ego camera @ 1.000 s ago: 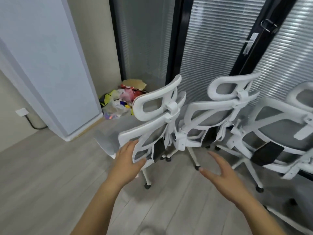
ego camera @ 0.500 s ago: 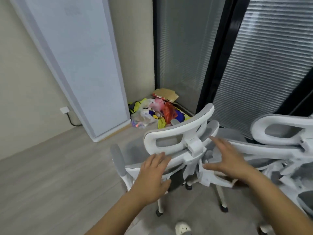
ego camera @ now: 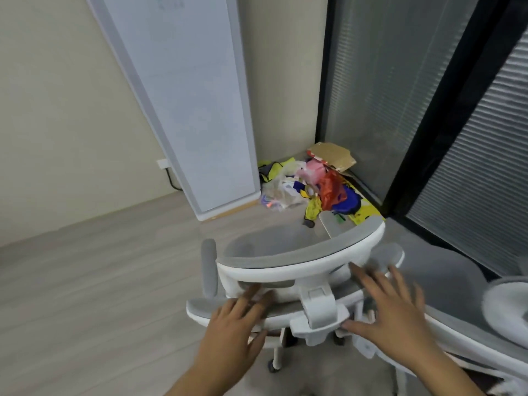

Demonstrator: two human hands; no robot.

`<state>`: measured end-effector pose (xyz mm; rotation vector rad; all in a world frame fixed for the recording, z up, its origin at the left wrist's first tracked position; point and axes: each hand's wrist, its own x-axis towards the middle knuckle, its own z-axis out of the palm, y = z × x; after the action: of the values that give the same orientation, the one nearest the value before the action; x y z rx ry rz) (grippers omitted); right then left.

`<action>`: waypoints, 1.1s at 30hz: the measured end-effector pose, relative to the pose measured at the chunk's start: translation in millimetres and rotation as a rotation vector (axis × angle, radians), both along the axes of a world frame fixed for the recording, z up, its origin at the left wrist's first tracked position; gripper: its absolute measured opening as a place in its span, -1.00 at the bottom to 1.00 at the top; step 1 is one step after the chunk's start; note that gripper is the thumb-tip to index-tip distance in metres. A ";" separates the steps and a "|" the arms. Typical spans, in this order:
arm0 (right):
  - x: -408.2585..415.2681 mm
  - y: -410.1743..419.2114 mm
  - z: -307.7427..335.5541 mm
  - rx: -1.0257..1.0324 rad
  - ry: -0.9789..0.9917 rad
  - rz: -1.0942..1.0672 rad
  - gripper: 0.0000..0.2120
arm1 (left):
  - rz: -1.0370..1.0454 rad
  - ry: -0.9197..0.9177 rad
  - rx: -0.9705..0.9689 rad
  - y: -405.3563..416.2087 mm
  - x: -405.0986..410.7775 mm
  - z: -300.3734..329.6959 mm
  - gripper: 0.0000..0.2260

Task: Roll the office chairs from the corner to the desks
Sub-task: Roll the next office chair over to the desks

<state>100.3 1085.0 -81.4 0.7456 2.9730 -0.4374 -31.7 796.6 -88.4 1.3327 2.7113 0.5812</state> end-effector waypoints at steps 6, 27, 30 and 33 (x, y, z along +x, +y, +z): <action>2.8 4.0 -14.8 -0.050 0.096 0.025 -0.01 | 0.057 0.035 -0.097 -0.3 -3.6 -2.7 -0.42; -16.1 -139.0 0.8 -0.164 0.059 -0.253 -0.02 | -0.082 0.080 -0.047 -90.3 -79.7 -10.0 -0.42; -21.8 -166.9 -1.3 -0.148 0.053 -0.313 -0.03 | -0.100 0.063 -0.041 -105.0 -93.0 -13.2 -0.41; -25.7 -197.9 -2.6 -0.162 0.064 -0.377 -0.03 | -0.118 0.055 -0.030 -119.0 -101.5 -12.5 -0.39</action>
<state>74.6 887.1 -84.0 1.2977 2.8037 -0.7210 -133.3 677.6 -101.0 1.5106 2.6483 0.4988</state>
